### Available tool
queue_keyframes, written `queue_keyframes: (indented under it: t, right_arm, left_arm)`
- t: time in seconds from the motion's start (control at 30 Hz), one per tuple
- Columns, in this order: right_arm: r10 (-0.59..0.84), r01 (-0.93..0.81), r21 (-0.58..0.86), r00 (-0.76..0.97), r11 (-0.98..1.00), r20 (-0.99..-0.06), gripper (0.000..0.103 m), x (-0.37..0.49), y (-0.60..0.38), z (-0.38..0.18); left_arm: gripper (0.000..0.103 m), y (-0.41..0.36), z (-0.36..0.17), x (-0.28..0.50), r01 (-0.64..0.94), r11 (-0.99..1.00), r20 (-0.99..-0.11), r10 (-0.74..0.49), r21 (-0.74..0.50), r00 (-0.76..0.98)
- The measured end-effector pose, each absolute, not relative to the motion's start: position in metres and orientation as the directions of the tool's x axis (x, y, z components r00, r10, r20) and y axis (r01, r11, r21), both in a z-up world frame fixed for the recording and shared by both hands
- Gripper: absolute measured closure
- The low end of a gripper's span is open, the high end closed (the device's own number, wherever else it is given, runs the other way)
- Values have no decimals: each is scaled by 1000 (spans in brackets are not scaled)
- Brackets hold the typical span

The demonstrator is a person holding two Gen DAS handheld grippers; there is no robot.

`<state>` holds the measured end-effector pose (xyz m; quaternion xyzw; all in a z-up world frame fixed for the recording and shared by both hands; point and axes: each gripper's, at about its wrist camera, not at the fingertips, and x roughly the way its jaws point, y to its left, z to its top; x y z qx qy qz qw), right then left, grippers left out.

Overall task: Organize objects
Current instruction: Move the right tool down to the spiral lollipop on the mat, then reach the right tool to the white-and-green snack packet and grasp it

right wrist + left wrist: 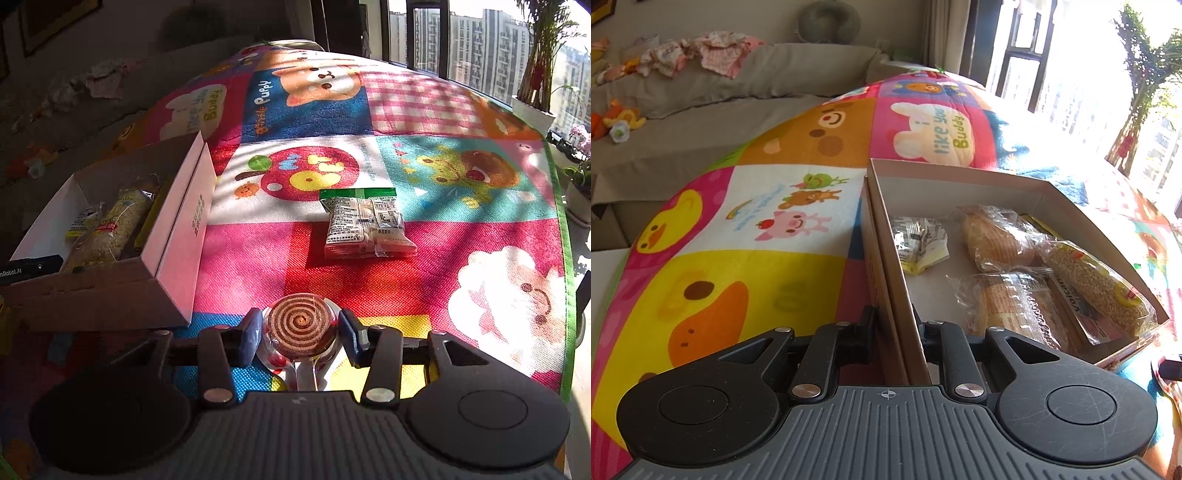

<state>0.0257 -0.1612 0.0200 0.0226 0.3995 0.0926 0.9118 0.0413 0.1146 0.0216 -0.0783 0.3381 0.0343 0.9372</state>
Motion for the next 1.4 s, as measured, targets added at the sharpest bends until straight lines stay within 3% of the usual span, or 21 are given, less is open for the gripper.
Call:
queue_keyframes:
  t: [0.33,0.5,0.9,1.07,1.13,1.2,1.3,1.4]
  right_arm:
    - [117,-113,54,676,992,-727,57,-11,-153,19]
    - [113,-100,62,676,993,-728,50,-19,-156,19]
    - [222,-191,126,656,973,-721,47,-27,-131,22]
    - [144,-140,62,707,988,-693,46,-6,-150,31]
    - [108,-118,33,719,992,-687,39,6,-159,33]
    - [76,-108,-4,724,994,-686,19,24,-170,31]
    - [48,-80,-14,717,997,-696,11,58,-187,27]
    - [33,5,52,706,999,-707,11,95,-212,19]
  left_arm:
    - [85,113,21,42,-116,985,-640,9,-125,769]
    - [86,113,21,42,-118,985,-640,11,-124,768]
    - [85,113,21,42,-117,985,-640,11,-124,768]
    - [85,113,21,42,-117,985,-640,11,-124,768]
    - [85,113,21,42,-117,985,-640,11,-124,768]
    - [85,113,21,42,-116,985,-639,10,-124,769]
    - [85,113,21,42,-116,985,-641,10,-124,768]
    - [84,113,21,43,-112,986,-642,7,-123,767]
